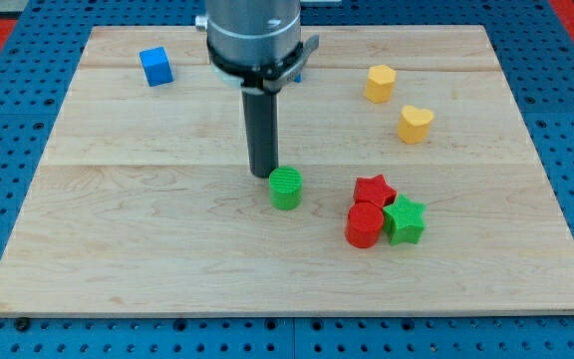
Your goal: Move the blue triangle parallel right to the blue cube
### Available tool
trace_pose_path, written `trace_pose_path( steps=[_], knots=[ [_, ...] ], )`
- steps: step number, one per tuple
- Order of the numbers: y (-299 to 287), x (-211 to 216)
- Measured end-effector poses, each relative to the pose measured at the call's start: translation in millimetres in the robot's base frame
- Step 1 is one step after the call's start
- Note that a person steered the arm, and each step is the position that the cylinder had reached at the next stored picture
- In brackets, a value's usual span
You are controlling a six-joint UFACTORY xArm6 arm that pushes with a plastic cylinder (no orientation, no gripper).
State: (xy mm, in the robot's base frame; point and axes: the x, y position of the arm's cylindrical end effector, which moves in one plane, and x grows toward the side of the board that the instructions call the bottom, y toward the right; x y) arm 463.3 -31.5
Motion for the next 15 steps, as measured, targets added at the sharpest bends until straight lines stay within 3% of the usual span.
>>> trace_pose_path(
  steps=[2, 7, 8, 10, 11, 13, 14, 15],
  knots=[
    [77.8, 8.3],
    [29.6, -29.4],
    [49.8, -27.4],
    [144.2, -25.9],
    [193.0, -43.1],
    [225.1, -139.5],
    [212.8, -163.4],
    [161.2, -173.3]
  ],
)
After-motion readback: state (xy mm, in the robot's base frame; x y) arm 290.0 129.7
